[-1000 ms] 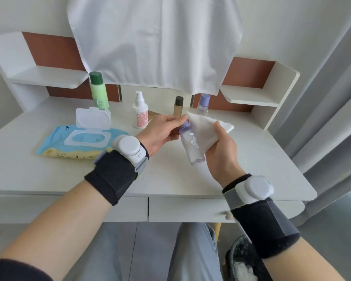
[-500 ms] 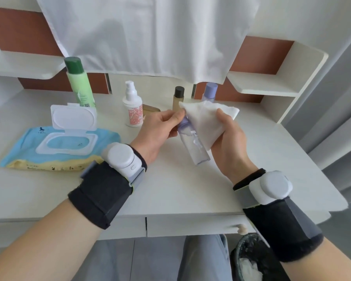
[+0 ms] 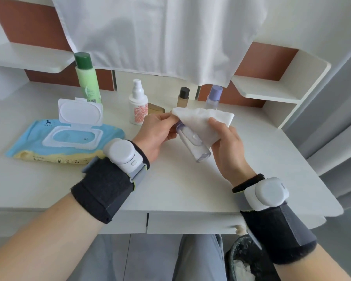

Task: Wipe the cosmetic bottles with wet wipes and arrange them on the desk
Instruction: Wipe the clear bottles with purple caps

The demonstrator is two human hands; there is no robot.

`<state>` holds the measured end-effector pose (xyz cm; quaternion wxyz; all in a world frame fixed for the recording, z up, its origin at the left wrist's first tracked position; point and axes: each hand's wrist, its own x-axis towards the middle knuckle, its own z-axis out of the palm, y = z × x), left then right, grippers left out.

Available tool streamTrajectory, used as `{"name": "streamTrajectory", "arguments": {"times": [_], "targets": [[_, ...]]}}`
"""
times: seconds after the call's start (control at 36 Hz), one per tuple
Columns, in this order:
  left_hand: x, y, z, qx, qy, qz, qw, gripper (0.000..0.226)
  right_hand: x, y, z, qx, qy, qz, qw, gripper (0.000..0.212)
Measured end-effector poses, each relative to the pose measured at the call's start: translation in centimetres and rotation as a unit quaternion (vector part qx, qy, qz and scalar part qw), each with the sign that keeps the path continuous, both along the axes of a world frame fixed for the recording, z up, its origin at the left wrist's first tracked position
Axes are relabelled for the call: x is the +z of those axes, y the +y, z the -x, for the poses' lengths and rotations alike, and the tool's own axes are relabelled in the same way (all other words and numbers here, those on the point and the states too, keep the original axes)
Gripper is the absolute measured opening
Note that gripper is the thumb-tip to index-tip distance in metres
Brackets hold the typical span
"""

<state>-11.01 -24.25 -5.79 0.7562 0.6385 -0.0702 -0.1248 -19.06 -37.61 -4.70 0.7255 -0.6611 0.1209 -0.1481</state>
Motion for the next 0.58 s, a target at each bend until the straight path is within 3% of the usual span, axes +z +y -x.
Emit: {"name": "streamTrajectory", "arguments": {"times": [0.11, 0.22, 0.47, 0.58], "targets": [[0.12, 0.0, 0.06, -0.002, 0.024, 0.02, 1.0, 0.012, 0.14, -0.01, 0.13, -0.002, 0.017, -0.002, 1.0, 0.08], [0.13, 0.05, 0.17, 0.006, 0.035, 0.032, 0.999, 0.014, 0.1, -0.04, 0.35, 0.001, 0.031, 0.019, 0.999, 0.078], [0.2, 0.34, 0.03, 0.002, 0.045, 0.056, 0.997, 0.023, 0.06, -0.14, 0.54, 0.026, 0.014, 0.035, 0.999, 0.053], [0.16, 0.28, -0.02, 0.016, 0.03, 0.043, 0.999, 0.022, 0.4, -0.41, 0.62, 0.045, -0.022, 0.009, 0.999, 0.018]]}}
